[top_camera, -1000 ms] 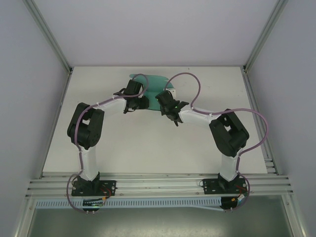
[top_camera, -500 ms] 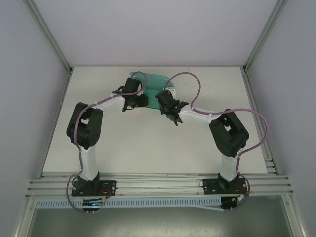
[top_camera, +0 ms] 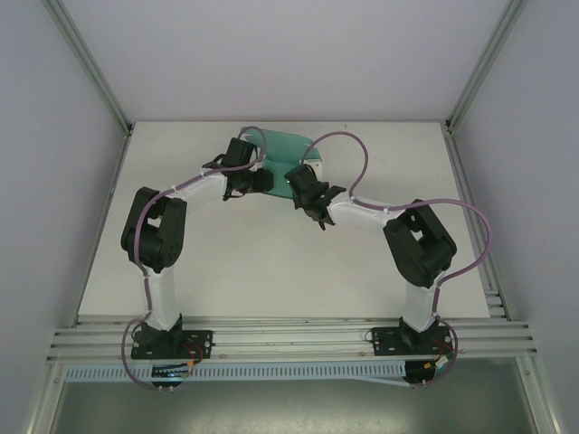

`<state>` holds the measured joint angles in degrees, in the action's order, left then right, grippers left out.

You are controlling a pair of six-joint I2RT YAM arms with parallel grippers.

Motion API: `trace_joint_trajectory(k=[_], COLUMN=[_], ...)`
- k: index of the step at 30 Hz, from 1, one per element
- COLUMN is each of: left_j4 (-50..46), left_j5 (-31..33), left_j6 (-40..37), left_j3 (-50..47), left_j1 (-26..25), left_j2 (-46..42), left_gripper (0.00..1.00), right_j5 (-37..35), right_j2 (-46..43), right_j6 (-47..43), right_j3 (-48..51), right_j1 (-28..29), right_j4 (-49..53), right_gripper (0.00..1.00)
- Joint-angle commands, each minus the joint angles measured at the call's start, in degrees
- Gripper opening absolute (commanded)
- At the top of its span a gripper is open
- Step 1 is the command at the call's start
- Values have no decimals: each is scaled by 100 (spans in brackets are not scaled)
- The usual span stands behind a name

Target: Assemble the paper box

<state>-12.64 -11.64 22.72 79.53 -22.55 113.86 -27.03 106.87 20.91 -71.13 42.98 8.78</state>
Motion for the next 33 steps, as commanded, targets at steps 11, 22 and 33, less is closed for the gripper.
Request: trace_joint_trajectory(k=[11,22,33], left_j4=[356,555,2784], left_j5=[159,191,122], left_j6=[243,334,397], left_j3=[315,497,-858], left_j1=[215,217,215], left_j2=[-104,116,-428], left_gripper=[33,28,12], right_j5=[189,268,593], right_j2=[-165,-91,-51], right_j6=[-263,-254,-78], right_j3=[-32,-67,-40], right_j1=[184,237,251], right_j4=[279,237,113], right_gripper=[0,0,0])
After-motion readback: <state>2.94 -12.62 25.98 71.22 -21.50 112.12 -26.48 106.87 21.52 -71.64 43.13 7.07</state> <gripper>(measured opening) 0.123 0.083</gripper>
